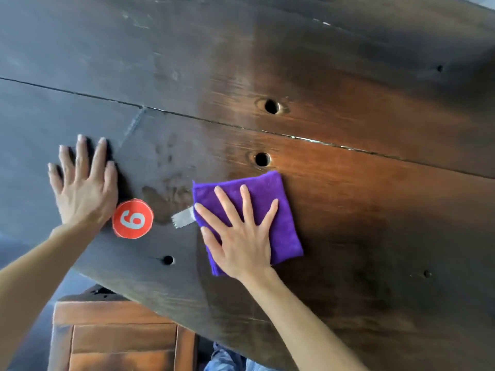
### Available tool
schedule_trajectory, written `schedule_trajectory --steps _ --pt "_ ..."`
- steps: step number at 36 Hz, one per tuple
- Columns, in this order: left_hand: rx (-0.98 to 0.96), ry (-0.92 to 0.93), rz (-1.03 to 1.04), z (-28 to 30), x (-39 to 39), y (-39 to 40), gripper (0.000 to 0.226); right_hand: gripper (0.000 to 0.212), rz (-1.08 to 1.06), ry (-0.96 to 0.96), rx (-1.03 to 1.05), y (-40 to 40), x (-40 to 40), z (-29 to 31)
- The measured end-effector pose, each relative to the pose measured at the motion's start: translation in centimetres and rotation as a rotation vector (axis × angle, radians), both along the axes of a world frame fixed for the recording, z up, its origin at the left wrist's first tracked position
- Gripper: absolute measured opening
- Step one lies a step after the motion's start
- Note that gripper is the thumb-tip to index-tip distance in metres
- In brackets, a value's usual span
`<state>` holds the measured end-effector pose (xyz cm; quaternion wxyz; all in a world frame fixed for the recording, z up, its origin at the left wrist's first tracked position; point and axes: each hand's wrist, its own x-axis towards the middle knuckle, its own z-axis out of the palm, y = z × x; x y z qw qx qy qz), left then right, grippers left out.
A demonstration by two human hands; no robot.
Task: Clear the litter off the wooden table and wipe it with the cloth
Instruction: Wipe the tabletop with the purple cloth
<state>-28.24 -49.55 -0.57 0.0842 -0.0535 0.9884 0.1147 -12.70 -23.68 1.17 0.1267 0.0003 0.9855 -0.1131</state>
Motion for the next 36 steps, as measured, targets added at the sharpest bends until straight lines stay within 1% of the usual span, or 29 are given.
schedule_trajectory --steps 3,9,16,22,26,30,36 --pt "-0.041 -0.004 0.025 -0.4 0.3 0.4 0.054 0.049 -0.006 0.04 0.044 1.6 -5.5 -0.4" --pt "-0.064 0.0 0.049 0.0 0.2 0.8 0.055 0.048 -0.076 0.117 0.108 5.3 -17.2 -1.9" --pt "-0.067 -0.024 0.064 0.6 -0.3 1.2 0.058 0.05 -0.176 0.128 0.121 11.3 -32.9 -2.3" --pt "-0.091 0.003 0.064 0.3 -0.3 1.1 0.059 0.053 -0.273 0.103 0.11 14.4 -43.3 -1.3" --pt "-0.126 0.009 0.062 0.1 -0.2 1.0 0.059 0.055 -0.303 0.11 0.112 16.1 -48.2 -0.9" --pt "-0.132 0.016 0.056 0.0 0.0 0.9 0.059 0.054 -0.341 0.125 0.105 17.1 -51.4 -0.6" --pt "-0.143 0.019 0.047 0.0 0.1 1.0 0.059 0.056 -0.367 0.149 0.14 17.0 -51.9 -0.4"
